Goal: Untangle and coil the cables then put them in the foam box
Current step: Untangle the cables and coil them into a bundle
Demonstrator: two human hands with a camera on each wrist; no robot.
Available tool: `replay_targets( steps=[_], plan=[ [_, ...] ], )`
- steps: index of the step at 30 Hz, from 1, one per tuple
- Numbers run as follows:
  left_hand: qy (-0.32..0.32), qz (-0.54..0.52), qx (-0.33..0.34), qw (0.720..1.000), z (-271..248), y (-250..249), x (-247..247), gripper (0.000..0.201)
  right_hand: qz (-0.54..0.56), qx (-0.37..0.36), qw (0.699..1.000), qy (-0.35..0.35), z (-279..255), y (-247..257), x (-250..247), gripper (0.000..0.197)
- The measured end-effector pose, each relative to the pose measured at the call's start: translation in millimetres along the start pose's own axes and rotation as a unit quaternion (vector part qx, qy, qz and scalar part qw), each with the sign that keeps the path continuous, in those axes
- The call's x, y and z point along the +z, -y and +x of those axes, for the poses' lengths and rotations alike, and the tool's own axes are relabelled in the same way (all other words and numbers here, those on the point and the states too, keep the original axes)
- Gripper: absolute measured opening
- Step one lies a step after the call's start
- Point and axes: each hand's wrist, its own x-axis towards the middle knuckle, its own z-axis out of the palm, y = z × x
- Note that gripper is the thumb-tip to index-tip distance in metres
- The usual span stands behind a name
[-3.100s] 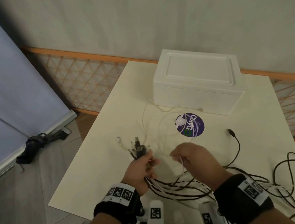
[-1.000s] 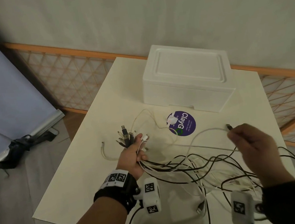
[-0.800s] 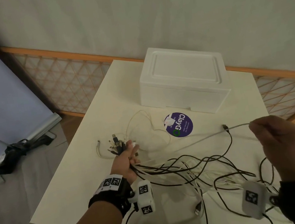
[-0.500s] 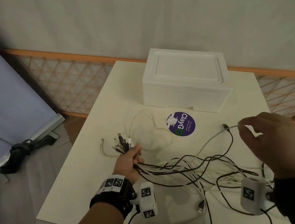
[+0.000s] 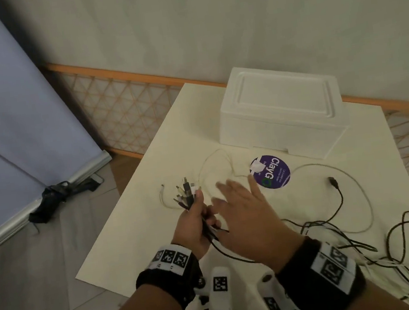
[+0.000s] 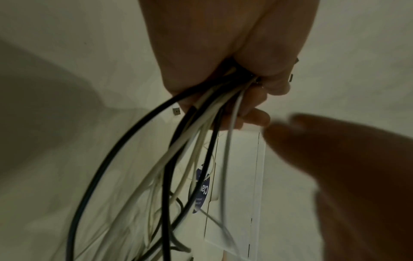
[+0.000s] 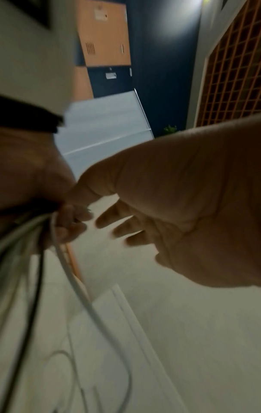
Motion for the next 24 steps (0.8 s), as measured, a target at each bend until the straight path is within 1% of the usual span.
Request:
replay_targets(
  steps=[1, 3, 5, 6, 8, 11, 14, 19, 21, 22, 23, 24],
  plan=[
    [0.008, 0.022, -0.003, 1.000, -1, 1, -3, 0.046, 0.022, -0.012, 0.999, 0.028, 3, 7, 4, 0.044],
    [0.025, 0.036, -0.003, 0.999, -7, 3, -5, 0.049, 0.062, -0.007, 0.996, 0.065, 8, 13, 9, 0.031],
    [0.044, -0.001, -0.004, 0.999, -14, 5, -5, 0.047, 0.085, -0.013, 0.995, 0.043, 12, 10, 14, 0.023],
    [0.057, -0.025, -0.006, 0.998, -18, 5, -4, 0.043, 0.091, -0.031, 0.995, 0.029, 13, 7, 18, 0.022],
    [0.079, -0.063, -0.004, 0.995, -24, 4, -4, 0.033, 0.114, -0.065, 0.991, 0.015, 14, 2, 24, 0.022],
    [0.080, -0.081, 0.012, 0.993, -29, 6, -5, 0.018, 0.162, -0.056, 0.985, 0.006, 13, 0, 32, 0.023],
    [0.076, -0.083, 0.019, 0.993, -32, 6, -4, 0.020, 0.197, -0.044, 0.979, -0.003, 11, 0, 40, 0.022],
    [0.079, -0.078, 0.023, 0.994, -37, 10, -5, 0.025, 0.203, -0.053, 0.977, -0.031, 12, 1, 44, 0.024],
    [0.074, -0.073, 0.029, 0.994, -38, 10, -5, 0.026, 0.247, -0.062, 0.966, -0.036, 11, 2, 46, 0.023],
    [0.060, -0.067, 0.033, 0.995, -38, 8, -4, 0.026, 0.288, -0.067, 0.955, -0.011, 10, 3, 48, 0.023],
    [0.042, -0.058, 0.035, 0.997, -38, 6, -4, 0.026, 0.333, -0.069, 0.940, 0.039, 8, 3, 50, 0.027],
    [0.022, -0.049, 0.034, 0.998, -38, 5, -5, 0.026, 0.364, -0.063, 0.923, 0.104, 6, 4, 51, 0.035]
  ],
)
